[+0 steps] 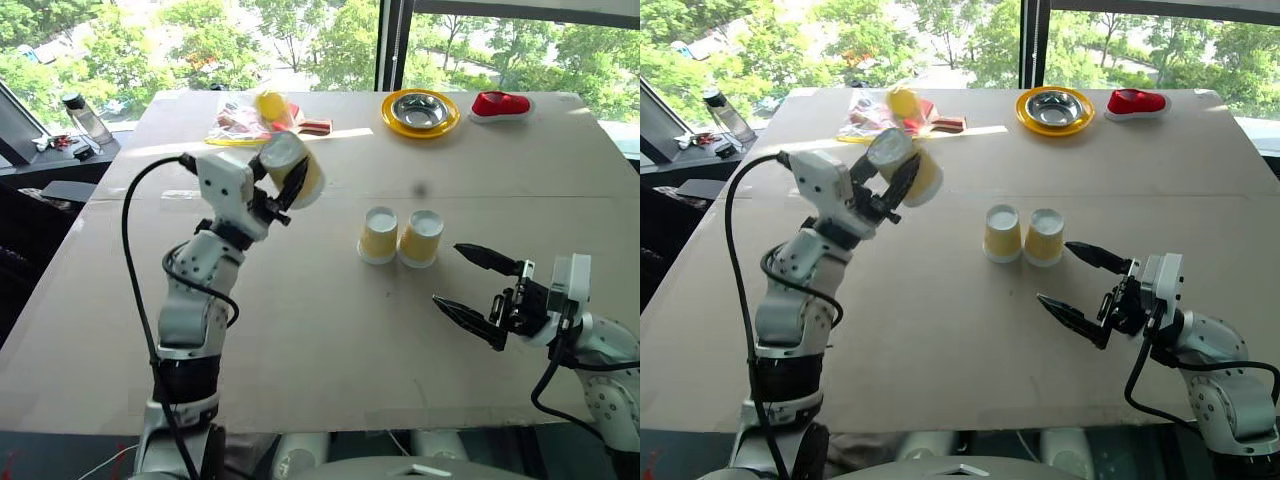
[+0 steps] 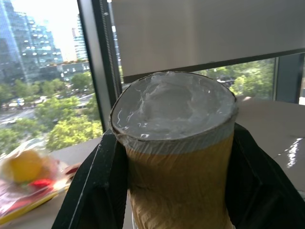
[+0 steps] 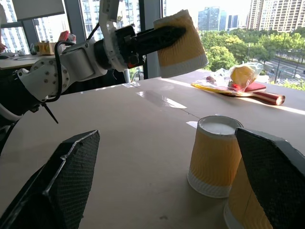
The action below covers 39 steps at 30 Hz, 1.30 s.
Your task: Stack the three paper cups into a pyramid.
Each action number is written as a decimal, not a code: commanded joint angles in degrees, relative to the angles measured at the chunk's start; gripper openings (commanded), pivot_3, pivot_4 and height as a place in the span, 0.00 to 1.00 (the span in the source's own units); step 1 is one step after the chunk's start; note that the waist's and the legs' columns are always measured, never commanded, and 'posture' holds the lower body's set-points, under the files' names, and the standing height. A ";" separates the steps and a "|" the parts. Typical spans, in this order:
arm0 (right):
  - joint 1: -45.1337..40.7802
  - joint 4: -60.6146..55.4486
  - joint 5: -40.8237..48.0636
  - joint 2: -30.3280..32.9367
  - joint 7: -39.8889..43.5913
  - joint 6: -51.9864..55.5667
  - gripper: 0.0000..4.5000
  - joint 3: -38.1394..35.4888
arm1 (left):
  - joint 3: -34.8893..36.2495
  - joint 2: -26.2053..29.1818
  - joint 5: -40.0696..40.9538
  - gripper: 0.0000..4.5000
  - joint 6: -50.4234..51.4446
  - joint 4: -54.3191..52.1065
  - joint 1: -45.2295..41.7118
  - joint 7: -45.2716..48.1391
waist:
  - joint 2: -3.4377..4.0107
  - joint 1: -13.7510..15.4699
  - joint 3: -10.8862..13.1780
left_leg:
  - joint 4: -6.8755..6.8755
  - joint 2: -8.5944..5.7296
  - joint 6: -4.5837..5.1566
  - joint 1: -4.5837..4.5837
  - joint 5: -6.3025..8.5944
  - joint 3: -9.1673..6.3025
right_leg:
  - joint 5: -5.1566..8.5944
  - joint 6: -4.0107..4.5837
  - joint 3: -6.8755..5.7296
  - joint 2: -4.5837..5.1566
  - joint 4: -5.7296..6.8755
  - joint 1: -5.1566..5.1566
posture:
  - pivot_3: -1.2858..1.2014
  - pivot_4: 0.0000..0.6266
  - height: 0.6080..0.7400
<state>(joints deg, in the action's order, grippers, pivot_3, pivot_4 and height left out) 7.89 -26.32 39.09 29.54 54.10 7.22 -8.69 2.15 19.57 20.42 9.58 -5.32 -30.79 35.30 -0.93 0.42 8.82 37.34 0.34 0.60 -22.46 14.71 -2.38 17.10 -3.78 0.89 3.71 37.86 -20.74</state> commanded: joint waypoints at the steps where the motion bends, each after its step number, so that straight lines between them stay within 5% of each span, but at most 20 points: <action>1: 0.94 -2.87 1.21 -1.16 -2.51 -1.26 1.00 -2.79 | -4.02 -1.10 2.50 0.43 1.75 7.63 -8.87 9.20 | 0.00 0.02 0.00 | 0.00 0.00 0.00 -0.09 0.00 0.02 | 0.00 0.00 -0.09 -0.02 -0.01 -0.06 | 0.52 0.24 1.00; 9: 5.18 -5.60 -0.29 -2.46 -6.36 -2.11 1.00 -4.29 | -8.14 -3.91 2.62 0.43 1.75 16.65 -17.18 21.07 | 0.02 -1.24 0.02 | -0.10 0.05 -0.15 -0.16 -0.09 0.03 | 0.04 -0.05 -0.08 -0.05 0.03 -0.19 | 0.52 0.24 1.00; 31: 1.91 -11.70 2.33 -2.97 -16.75 3.37 1.00 -3.57 | -10.27 -3.62 -3.72 0.43 0.30 19.84 -15.81 21.66 | 0.03 -1.08 0.02 | -0.04 0.03 0.01 -0.16 0.00 -0.20 | 0.04 -0.05 -0.09 -0.04 0.09 -0.18 | 0.52 0.24 1.00; 36: 0.88 -12.49 3.09 -2.46 -17.93 4.86 1.00 -3.80 | -9.86 -3.95 -3.02 0.95 -0.50 20.81 -16.20 22.17 | 0.03 -1.08 0.02 | -0.04 0.03 0.01 -0.16 0.00 -0.20 | 0.04 -0.05 -0.09 -0.04 0.08 -0.18 | 0.52 0.24 1.00; 39: 0.49 -12.57 3.20 -2.39 -18.21 5.35 1.00 -3.83 | -9.30 -4.41 -2.51 0.99 -1.35 21.05 -16.48 22.16 | 0.03 -1.07 0.02 | -0.04 0.03 0.01 -0.17 0.00 -0.20 | 0.04 -0.05 -0.09 -0.04 0.08 -0.18 | 0.52 0.24 1.00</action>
<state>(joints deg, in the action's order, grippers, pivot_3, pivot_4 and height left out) 8.92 -36.22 41.23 26.66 36.27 12.52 -11.82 -8.72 15.48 17.03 9.56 16.39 -46.58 57.37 -0.90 -0.65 8.85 37.31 0.37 0.61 -22.63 14.71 -2.58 17.14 -3.83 0.80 3.67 37.94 -20.92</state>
